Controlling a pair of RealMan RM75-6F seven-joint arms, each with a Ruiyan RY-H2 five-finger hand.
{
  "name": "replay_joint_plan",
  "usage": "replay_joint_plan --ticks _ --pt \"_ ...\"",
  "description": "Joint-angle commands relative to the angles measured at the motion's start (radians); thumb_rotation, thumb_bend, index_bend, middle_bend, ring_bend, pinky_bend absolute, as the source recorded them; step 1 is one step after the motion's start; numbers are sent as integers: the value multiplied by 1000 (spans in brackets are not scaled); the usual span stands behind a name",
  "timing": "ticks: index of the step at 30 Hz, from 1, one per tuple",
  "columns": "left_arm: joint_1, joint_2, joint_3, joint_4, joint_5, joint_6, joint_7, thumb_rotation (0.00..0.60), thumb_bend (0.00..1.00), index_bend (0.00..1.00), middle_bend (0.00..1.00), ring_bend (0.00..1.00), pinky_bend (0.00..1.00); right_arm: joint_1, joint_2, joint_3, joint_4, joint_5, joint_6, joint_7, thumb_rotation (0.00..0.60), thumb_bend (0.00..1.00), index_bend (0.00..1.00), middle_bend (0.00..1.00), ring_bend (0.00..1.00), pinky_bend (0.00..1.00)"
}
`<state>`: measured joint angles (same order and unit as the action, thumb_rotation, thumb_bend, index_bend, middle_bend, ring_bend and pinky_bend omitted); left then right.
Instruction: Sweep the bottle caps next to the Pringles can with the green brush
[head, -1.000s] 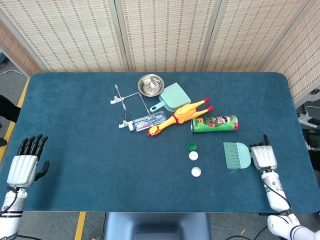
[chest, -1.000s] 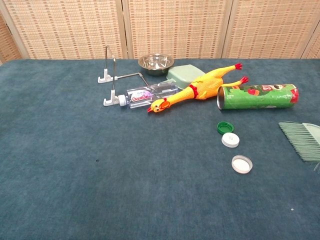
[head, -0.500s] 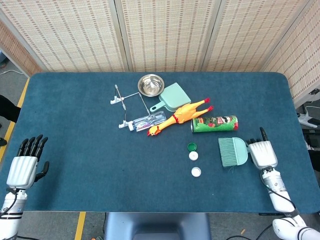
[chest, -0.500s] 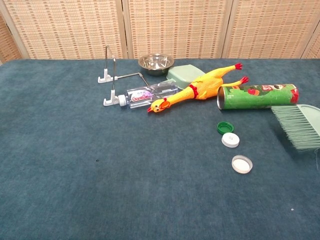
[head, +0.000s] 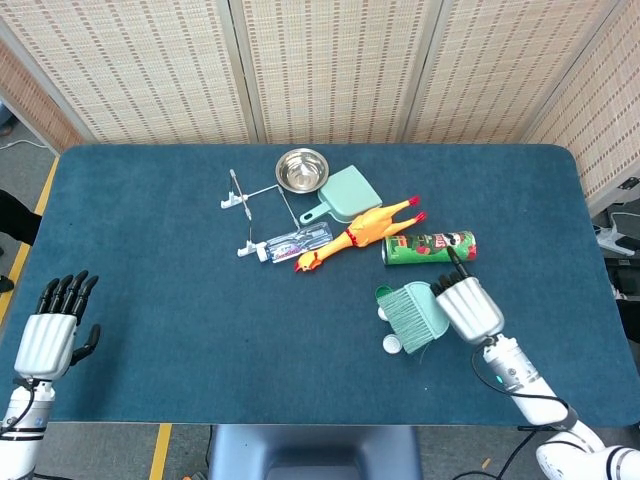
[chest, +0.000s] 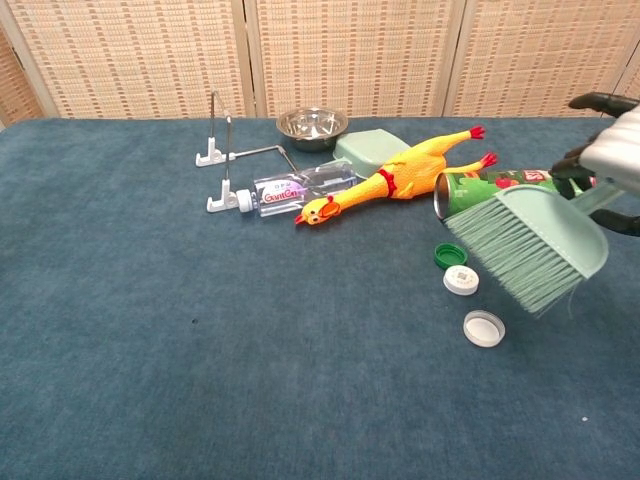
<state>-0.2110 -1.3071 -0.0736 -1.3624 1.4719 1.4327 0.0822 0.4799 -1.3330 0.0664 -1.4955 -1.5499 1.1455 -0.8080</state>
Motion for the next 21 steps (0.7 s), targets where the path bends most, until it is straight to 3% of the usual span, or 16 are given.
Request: replay_joint_plan --ticks 1,5,9,15,21 --pt "2 4 0 -2 1 3 -7 600 450 0 0 0 65 106 8 28 -185 48 -150 -335 600 518 877 840 499 47" --pt "1 13 -2 -5 -2 -2 -20 600 449 0 0 0 66 152 -43 31 -234 141 -214 -560 600 517 877 840 499 47" --pt "2 16 0 -7 0 -2 -26 600 450 0 0 0 66 195 -111 36 -226 229 -236 -704 600 518 877 840 499 47" --pt "4 17 -5 -4 -5 0 -33 600 450 0 0 0 66 259 -193 35 -171 371 -239 -851 600 518 877 840 499 47" --pt "7 16 -6 3 -6 4 -40 600 450 0 0 0 66 307 -209 7 -144 457 -210 -938 600 518 877 840 506 47"
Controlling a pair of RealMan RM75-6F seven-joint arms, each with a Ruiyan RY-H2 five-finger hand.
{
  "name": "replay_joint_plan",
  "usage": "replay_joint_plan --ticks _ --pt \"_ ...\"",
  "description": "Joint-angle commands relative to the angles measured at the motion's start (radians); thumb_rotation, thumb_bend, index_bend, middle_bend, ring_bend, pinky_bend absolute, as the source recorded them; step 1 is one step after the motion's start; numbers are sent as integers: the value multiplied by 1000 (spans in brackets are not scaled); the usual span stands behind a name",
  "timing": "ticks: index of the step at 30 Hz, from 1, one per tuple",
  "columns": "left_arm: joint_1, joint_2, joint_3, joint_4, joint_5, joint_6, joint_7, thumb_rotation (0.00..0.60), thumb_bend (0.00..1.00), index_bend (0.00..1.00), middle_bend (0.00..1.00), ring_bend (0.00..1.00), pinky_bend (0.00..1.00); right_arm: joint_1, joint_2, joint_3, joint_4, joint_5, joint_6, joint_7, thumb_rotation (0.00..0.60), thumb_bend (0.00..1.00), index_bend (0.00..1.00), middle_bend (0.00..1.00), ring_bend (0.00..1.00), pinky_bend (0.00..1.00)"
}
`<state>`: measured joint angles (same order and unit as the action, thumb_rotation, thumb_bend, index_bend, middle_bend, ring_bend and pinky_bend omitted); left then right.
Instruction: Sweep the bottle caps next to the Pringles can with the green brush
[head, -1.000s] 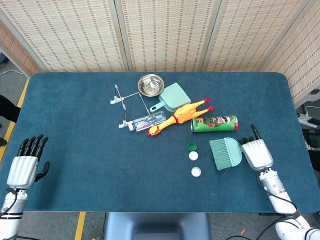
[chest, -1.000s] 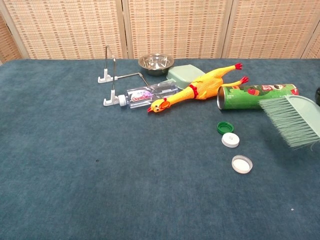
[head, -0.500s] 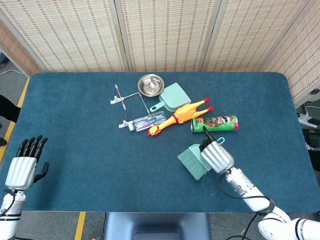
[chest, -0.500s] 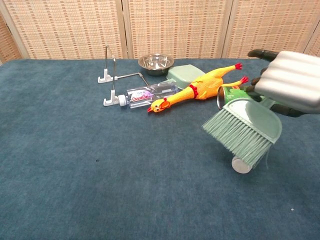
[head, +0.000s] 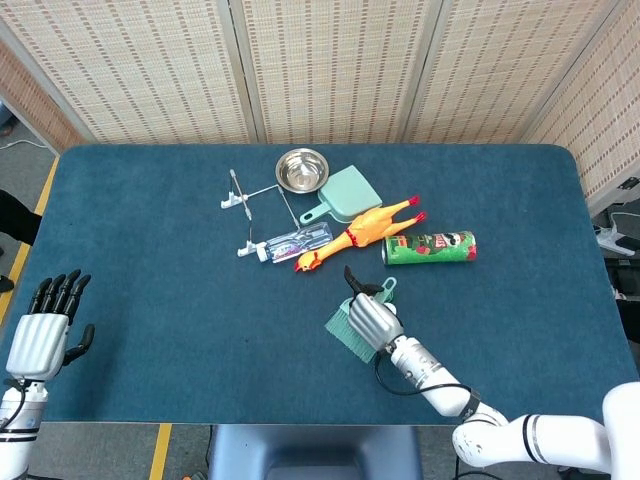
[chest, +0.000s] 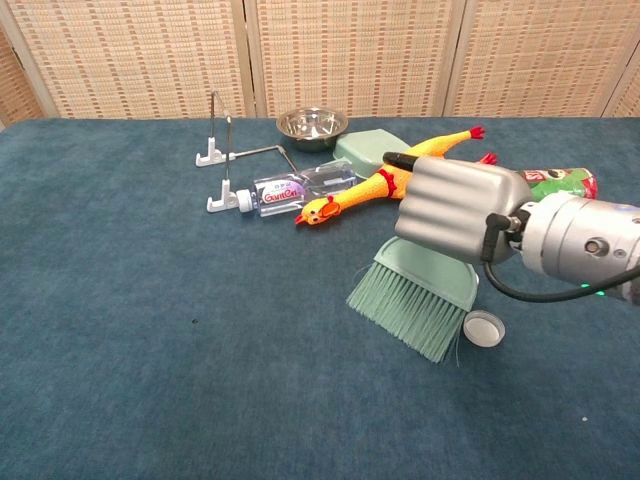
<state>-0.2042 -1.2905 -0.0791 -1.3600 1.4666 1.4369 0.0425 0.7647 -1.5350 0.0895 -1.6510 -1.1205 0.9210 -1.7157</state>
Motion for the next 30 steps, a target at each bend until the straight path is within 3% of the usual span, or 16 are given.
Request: replay_joint_plan --ticks 1,30 --pt "0 -1 0 2 -1 0 0 600 450 0 0 0 66 27 -5 -21 12 36 21 -38 600 518 877 840 506 47" --pt "-9 -15 3 14 -3 -21 20 600 450 0 0 0 66 92 1 -194 158 254 200 -180 600 518 877 840 514 47"
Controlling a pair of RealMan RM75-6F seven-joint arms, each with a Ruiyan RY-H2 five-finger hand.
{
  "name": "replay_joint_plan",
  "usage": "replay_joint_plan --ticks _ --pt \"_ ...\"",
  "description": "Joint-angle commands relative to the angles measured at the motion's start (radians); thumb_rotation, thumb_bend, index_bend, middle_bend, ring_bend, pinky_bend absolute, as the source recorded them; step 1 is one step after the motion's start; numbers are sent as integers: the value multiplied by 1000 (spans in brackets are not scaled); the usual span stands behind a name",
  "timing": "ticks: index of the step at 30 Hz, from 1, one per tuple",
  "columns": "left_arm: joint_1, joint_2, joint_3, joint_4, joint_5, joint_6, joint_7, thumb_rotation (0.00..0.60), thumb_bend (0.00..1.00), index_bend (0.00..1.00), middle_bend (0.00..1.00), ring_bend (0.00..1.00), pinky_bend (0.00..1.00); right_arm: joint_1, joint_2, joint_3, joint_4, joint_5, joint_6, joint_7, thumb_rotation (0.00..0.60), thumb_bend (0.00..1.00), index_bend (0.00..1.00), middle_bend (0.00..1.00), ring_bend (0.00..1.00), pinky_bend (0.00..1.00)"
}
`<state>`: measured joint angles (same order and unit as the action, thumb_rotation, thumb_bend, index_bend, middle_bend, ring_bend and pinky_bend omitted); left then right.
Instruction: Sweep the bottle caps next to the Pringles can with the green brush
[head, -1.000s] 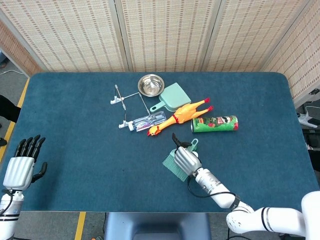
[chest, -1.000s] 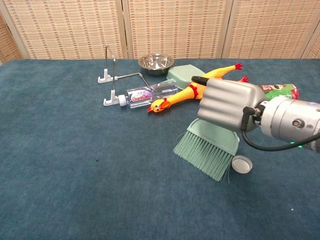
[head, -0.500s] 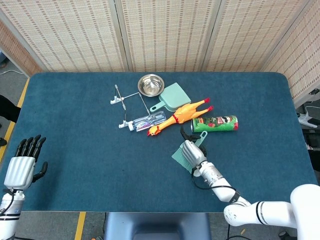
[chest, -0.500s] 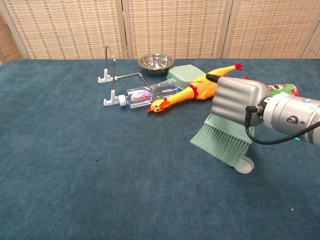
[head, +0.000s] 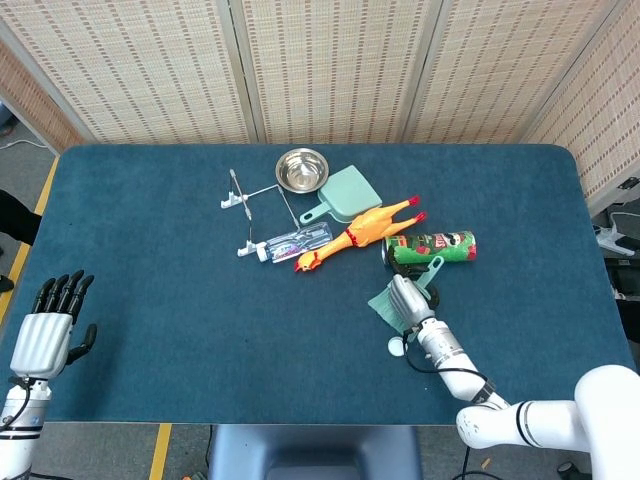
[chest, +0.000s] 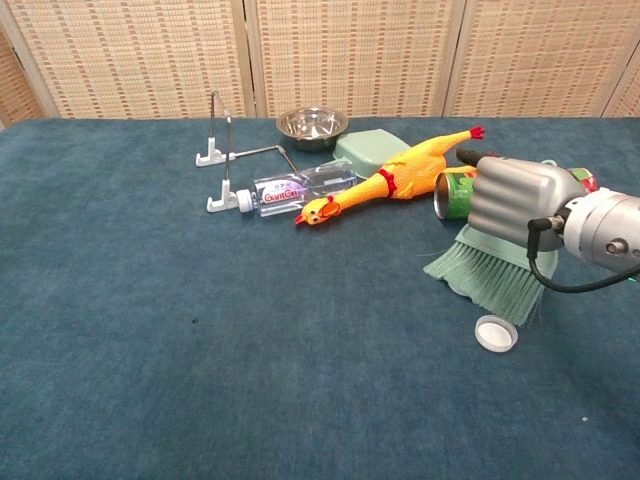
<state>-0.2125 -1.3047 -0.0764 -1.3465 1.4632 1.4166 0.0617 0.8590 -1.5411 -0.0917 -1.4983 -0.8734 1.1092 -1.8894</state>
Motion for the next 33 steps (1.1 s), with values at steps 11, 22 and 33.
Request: replay_joint_plan --ticks 11,22,33 --pt "-7 -5 4 -1 3 -12 13 600 450 0 0 0 67 -39 76 -81 5 54 84 -7 600 518 877 840 514 47" --pt "-15 -16 6 0 2 -24 34 600 449 0 0 0 68 -90 175 -109 -1 17 97 170 600 518 877 840 514 47" --pt "-10 -13 6 -9 3 -12 35 600 448 0 0 0 69 -119 292 -68 -159 -279 156 510 600 518 877 840 514 47"
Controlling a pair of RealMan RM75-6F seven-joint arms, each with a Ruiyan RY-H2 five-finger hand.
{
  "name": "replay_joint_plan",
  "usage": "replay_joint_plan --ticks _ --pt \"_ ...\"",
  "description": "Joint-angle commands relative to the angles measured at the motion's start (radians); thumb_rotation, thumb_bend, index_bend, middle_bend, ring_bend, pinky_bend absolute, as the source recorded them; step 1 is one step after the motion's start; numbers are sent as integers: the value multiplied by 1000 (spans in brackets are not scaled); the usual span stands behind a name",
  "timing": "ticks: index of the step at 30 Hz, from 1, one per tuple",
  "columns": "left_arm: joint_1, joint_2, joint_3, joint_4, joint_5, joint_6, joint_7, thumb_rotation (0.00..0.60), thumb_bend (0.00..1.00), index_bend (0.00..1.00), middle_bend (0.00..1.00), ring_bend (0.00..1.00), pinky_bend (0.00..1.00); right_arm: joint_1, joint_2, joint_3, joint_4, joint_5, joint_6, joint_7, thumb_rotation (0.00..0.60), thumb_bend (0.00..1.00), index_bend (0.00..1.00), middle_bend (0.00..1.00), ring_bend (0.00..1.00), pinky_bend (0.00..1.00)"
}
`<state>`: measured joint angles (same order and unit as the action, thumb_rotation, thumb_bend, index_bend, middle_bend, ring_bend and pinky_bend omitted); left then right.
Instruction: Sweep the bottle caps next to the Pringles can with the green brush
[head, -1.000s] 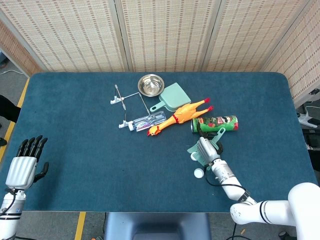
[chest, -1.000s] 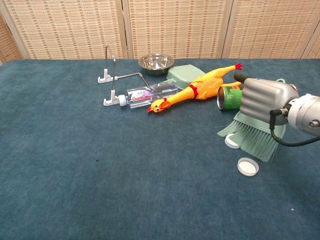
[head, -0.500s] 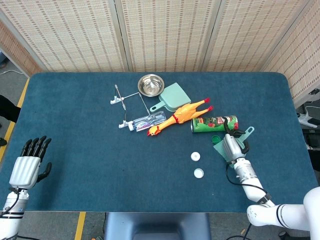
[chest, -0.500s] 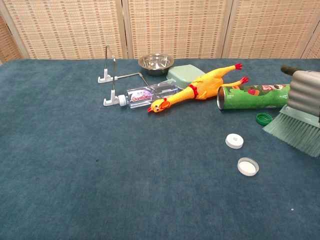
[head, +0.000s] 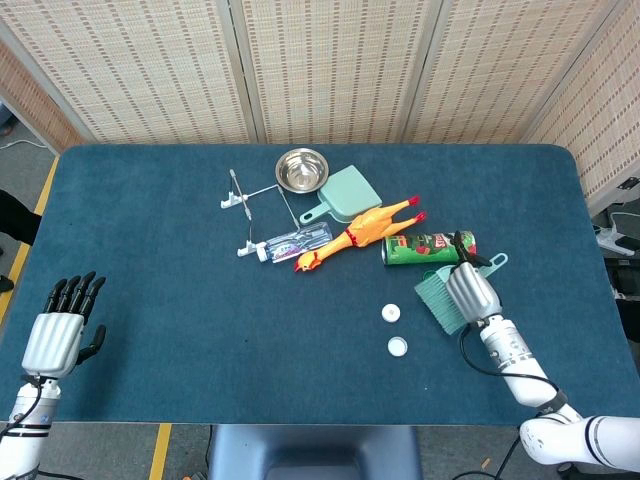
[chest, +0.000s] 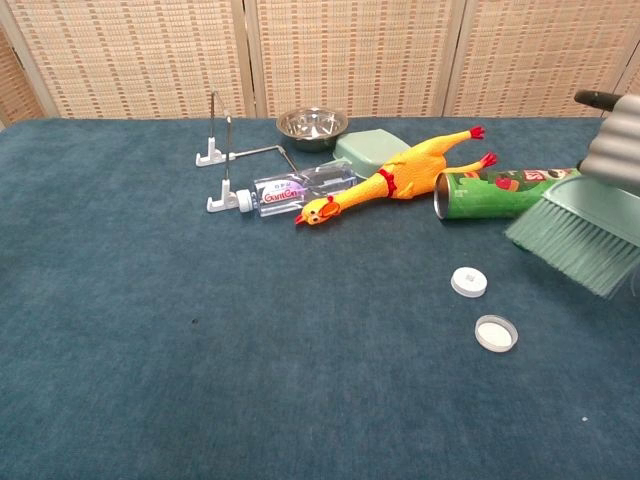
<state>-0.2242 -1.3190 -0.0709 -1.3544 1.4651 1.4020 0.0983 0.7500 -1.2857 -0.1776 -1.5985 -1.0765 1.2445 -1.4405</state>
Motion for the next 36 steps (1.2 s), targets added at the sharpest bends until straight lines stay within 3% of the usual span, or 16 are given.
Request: replay_joint_plan --ticks 1,6,12,19,36 --pt "3 3 1 0 1 5 -4 600 449 0 0 0 69 -9 37 20 -71 -93 20 68 600 518 877 840 514 47" --pt "5 5 2 -4 5 10 -5 600 449 0 0 0 69 11 12 12 -129 -214 -6 33 600 518 877 840 522 47" --pt "6 6 4 -8 10 14 -2 600 448 0 0 0 69 30 -54 -18 -142 -324 -64 -138 600 517 877 840 529 47" --pt "10 11 6 -9 15 22 -9 600 448 0 0 0 69 18 -126 -23 -77 -362 -110 -258 600 518 877 840 529 47" --pt "7 3 3 -6 2 7 7 600 448 0 0 0 69 -30 -192 19 111 -356 -141 -438 600 518 877 840 529 47"
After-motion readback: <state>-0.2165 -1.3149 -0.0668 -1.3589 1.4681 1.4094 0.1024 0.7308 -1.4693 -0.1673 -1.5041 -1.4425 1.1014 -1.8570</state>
